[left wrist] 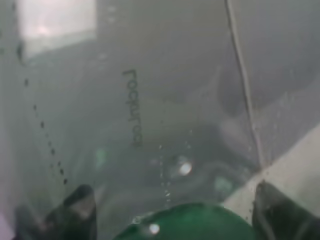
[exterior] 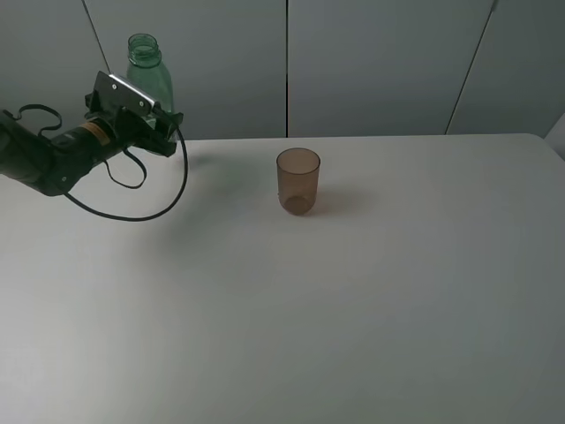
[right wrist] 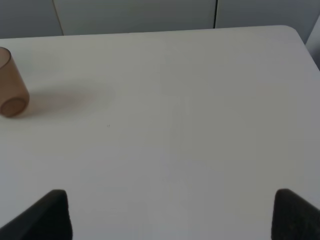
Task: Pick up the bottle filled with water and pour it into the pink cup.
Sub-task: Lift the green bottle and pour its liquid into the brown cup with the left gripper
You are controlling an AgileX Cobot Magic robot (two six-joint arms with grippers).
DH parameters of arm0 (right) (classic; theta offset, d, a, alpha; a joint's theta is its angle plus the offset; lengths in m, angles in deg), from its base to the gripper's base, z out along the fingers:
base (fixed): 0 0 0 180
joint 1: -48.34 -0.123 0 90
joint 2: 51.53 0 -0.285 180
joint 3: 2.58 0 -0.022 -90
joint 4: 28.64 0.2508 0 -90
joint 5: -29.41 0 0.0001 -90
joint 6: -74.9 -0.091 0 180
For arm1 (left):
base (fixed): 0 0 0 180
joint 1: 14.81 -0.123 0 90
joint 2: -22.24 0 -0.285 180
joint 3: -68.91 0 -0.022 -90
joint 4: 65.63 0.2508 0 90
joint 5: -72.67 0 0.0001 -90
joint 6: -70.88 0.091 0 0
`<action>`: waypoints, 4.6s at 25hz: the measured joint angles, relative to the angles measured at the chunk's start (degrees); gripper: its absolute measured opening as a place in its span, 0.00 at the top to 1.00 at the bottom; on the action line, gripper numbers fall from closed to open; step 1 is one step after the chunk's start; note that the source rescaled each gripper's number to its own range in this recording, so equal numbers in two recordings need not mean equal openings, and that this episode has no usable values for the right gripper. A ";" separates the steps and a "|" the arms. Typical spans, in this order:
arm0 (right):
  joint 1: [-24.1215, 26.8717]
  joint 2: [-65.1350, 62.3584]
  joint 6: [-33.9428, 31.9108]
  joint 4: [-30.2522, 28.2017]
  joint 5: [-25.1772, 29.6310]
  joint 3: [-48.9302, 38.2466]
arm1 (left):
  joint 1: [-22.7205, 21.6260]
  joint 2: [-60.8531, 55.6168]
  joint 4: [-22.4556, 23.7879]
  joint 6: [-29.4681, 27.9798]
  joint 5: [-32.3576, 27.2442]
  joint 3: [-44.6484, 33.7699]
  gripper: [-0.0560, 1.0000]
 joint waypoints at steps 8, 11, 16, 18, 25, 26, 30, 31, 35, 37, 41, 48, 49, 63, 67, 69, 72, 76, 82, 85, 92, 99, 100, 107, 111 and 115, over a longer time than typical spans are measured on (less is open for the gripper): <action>0.00 0.00 0.00 0.00 0.00 0.00 | 2.61 2.45 12.69 -5.39 2.08 15.05 0.92; 0.00 0.00 0.00 0.00 0.00 0.00 | 4.07 6.02 17.72 -8.31 2.20 23.08 0.92; 0.00 0.00 0.00 0.00 0.00 0.00 | 6.43 14.05 23.28 -14.61 2.57 36.97 0.92; 0.00 0.00 0.00 0.00 0.00 0.00 | 6.69 17.12 25.02 -16.86 2.57 42.38 0.92; 0.00 0.00 0.00 0.00 0.00 0.00 | 7.16 22.62 37.29 -20.76 2.13 54.79 0.92; 0.00 0.00 0.00 0.00 0.00 0.00 | 7.31 22.73 39.17 -20.85 2.26 55.62 0.92; 0.00 0.00 0.00 0.00 0.00 0.00 | 7.67 23.35 43.13 -21.11 3.30 56.89 0.92; 0.00 0.00 0.00 0.00 0.00 0.00 | 7.67 23.50 44.18 -21.11 3.62 57.31 0.92; 0.00 0.00 0.00 0.00 0.00 0.00 | 7.67 23.74 48.62 -20.75 4.34 57.56 0.92; 0.00 0.00 0.00 0.00 0.00 0.00 | 7.77 23.74 49.15 -19.79 4.71 57.69 0.92; 0.00 0.00 0.00 0.00 0.00 0.00 | 7.89 24.55 49.80 -17.34 4.93 58.60 0.92; 0.00 0.00 0.00 0.00 0.00 0.00 | 9.08 31.16 50.79 -16.05 3.65 68.90 0.92; 0.00 0.00 0.00 0.00 0.00 0.00 | 9.37 31.90 50.79 -15.84 3.33 70.63 0.92; 0.00 0.00 0.00 0.00 0.00 0.00 | 10.07 33.77 54.53 -9.98 0.92 73.95 0.92; 0.00 0.00 0.00 0.00 0.00 0.00 | 10.07 33.77 54.53 -6.75 0.52 73.95 0.92; 0.00 0.00 0.00 0.00 0.00 0.00 | 10.07 33.77 54.74 -5.71 0.12 73.95 0.92; 0.00 0.00 0.00 0.00 0.00 0.00 | 10.07 33.77 54.88 -3.34 -0.59 73.95 0.92; 0.00 0.00 0.00 0.00 0.00 0.00 | 10.07 33.77 55.27 -1.16 -1.63 73.95 0.92; 0.00 0.00 0.00 0.00 0.00 0.00 | 10.07 33.81 55.37 1.45 -2.22 74.00 0.93; 0.00 0.00 0.00 0.00 0.00 0.00 | 10.07 33.81 55.37 2.91 -2.36 74.00 0.93; 0.00 0.00 0.00 0.00 0.00 0.00 | 10.07 33.81 55.37 6.34 -2.87 74.00 0.93; 0.00 0.00 0.00 0.00 0.00 0.00 | 10.07 33.81 55.37 8.92 -3.32 74.09 0.93; 0.00 0.00 0.00 0.00 0.00 0.00 | 10.07 33.81 55.37 9.19 -3.45 74.24 0.93; 0.00 0.00 0.00 0.00 0.00 0.00 | 10.07 33.81 55.37 12.18 -3.58 74.23 0.93; 0.00 0.00 0.00 0.00 0.00 0.00 | 9.83 33.81 55.37 13.54 -3.58 74.27 0.93; 0.00 0.00 0.00 0.00 0.00 0.00 | 9.64 33.81 55.37 14.68 -3.58 74.27 0.93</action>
